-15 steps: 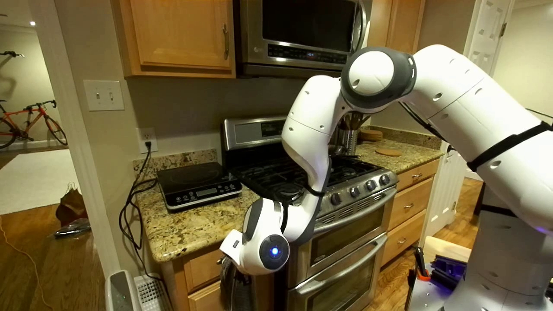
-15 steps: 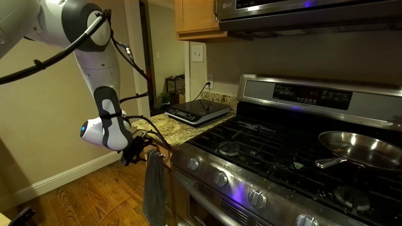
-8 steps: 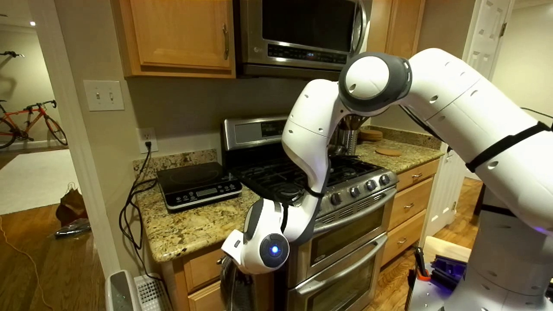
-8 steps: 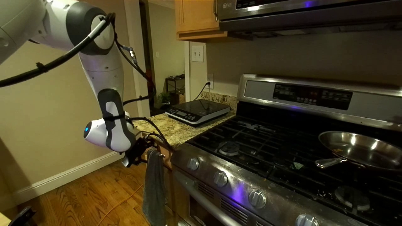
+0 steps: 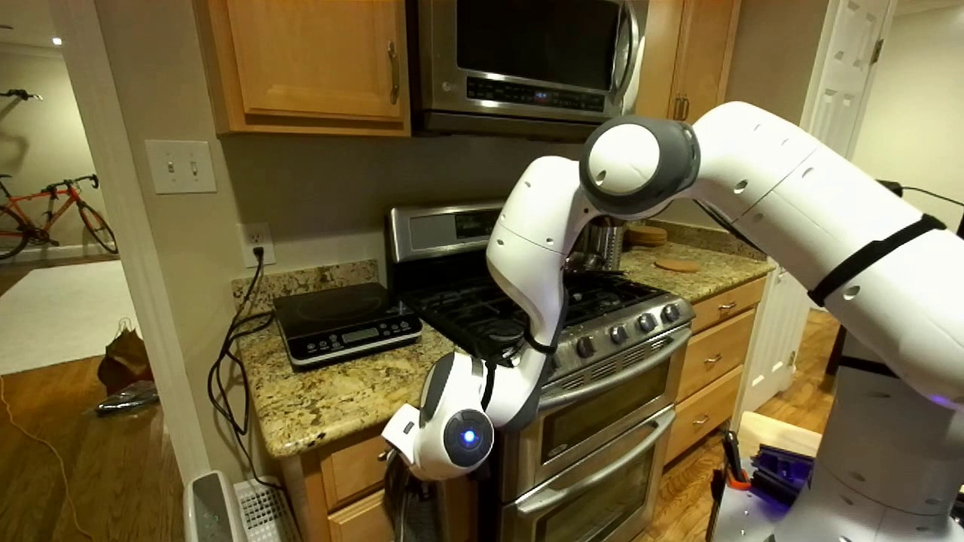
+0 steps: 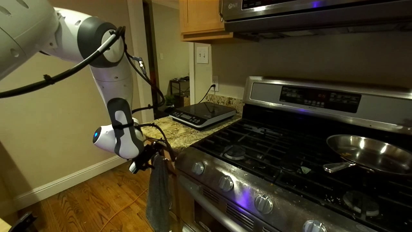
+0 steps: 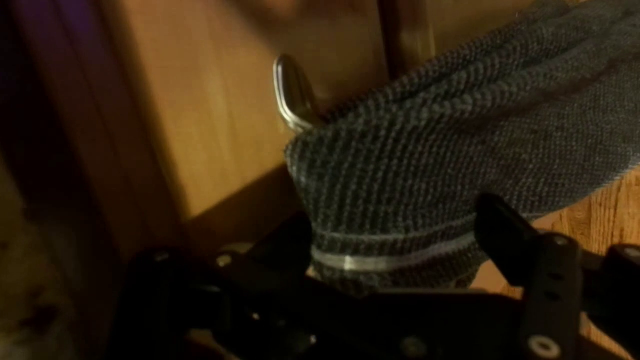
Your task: Open the first top drawer
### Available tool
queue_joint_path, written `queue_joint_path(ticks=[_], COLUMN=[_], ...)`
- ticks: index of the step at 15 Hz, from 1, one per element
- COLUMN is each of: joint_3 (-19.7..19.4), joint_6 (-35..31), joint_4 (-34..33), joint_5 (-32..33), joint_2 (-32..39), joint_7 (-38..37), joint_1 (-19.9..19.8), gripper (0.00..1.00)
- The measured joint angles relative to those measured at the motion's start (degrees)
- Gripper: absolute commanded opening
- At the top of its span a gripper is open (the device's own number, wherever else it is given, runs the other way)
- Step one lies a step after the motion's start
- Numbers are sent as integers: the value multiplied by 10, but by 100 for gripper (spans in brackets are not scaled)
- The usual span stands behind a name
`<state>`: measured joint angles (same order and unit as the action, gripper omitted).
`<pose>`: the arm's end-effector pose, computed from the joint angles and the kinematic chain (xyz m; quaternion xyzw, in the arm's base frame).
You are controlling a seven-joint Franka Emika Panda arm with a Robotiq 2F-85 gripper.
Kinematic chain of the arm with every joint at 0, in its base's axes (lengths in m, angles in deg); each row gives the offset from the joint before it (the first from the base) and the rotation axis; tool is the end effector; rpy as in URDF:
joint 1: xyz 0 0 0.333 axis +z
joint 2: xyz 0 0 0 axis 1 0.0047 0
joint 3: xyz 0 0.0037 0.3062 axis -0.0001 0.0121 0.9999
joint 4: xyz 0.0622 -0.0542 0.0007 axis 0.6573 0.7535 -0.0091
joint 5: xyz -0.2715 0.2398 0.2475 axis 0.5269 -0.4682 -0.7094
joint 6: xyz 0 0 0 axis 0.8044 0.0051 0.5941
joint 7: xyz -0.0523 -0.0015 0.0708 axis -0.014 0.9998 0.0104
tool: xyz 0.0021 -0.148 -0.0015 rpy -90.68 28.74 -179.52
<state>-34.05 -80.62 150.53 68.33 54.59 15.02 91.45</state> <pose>0.5760 0.1729 -0.0719 0.7999 0.4539 0.2553 0.2984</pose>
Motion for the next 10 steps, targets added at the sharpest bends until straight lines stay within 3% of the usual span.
queue_joint_path(ticks=[3, 10], joint_3=[1, 1], joint_6=[0, 0], joint_4=[3, 23], joint_5=[0, 0], joint_2=[-3, -30], joint_7=[-1, -2], joint_1=[0, -1], gripper=[52, 9])
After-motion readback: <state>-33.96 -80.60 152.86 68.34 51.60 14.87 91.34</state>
